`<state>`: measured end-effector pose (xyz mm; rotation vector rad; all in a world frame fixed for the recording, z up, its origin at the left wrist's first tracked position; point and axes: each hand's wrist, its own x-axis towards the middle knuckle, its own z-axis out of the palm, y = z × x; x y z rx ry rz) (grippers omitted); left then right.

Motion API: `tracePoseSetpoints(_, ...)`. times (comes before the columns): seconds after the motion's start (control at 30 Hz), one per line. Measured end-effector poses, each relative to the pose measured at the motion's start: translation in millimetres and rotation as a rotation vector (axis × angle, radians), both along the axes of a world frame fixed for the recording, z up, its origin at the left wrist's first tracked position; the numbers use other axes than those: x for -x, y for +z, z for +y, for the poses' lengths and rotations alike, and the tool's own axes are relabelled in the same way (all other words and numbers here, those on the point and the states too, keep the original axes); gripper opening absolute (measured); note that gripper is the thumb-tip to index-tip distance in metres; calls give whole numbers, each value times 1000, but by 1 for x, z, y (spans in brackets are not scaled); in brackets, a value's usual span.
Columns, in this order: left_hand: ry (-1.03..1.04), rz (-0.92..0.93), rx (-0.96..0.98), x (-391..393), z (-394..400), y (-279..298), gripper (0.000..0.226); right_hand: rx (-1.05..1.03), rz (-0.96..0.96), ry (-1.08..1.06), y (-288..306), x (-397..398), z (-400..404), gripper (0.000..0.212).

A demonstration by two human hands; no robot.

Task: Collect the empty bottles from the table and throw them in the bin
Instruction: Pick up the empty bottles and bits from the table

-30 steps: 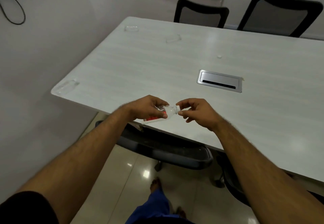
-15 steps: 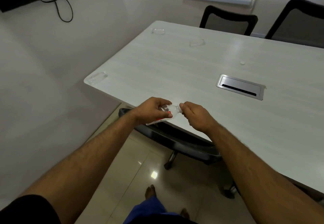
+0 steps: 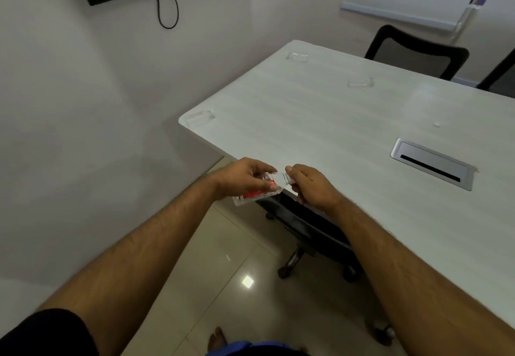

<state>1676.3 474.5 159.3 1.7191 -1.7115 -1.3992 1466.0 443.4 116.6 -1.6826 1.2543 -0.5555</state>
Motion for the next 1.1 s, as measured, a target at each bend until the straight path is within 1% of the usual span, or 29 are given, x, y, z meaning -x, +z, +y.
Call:
tracePoseSetpoints(0.07,-11,61,-32,-30,2,1,59,50,33,51,4,-29,2,49)
tracePoseSetpoints(0.17,11,116,12,-64,4,-1,47,87,102,40,6,-71,3,53)
tracePoseSetpoints(0.23,57,142,33,-85,3,-4,42,38,101,9,4,-97,-1,59)
tracePoseSetpoints(0.33,100,171,24,-125,2,-13,39,-98,91,-5,-1,-141,-11,66)
tracePoseSetpoints(0.4,121,181,16,-152,0,-17,38,-160,70,-14,-3,-170,-18,61)
tracePoseSetpoints(0.47,134,182,11,-180,-2,-19,39,-134,67,-10,-4,-198,-27,55)
tracePoseSetpoints(0.6,145,138,18,-219,-16,-19,50,4,145,10,-1,-244,-42,53)
tracePoseSetpoints(0.7,202,143,80,-239,-35,-19,45,-3,186,6,-3,-271,-66,53)
tracePoseSetpoints(0.83,251,95,101,-265,-67,-30,42,-76,217,35,-13,-302,-110,57)
tracePoseSetpoints(0.9,278,50,95,-282,-89,-39,39,-110,184,31,-22,-320,-135,58)
tracePoseSetpoints(0.93,299,15,104,-292,-105,-42,42,-135,149,13,-27,-330,-151,60)
tracePoseSetpoints(1.03,453,-112,144,-319,-153,-52,52,-274,20,-131,-48,-358,-199,66)
tracePoseSetpoints(1.1,548,-160,136,-334,-194,-61,55,-403,-21,-247,-66,-377,-238,61)
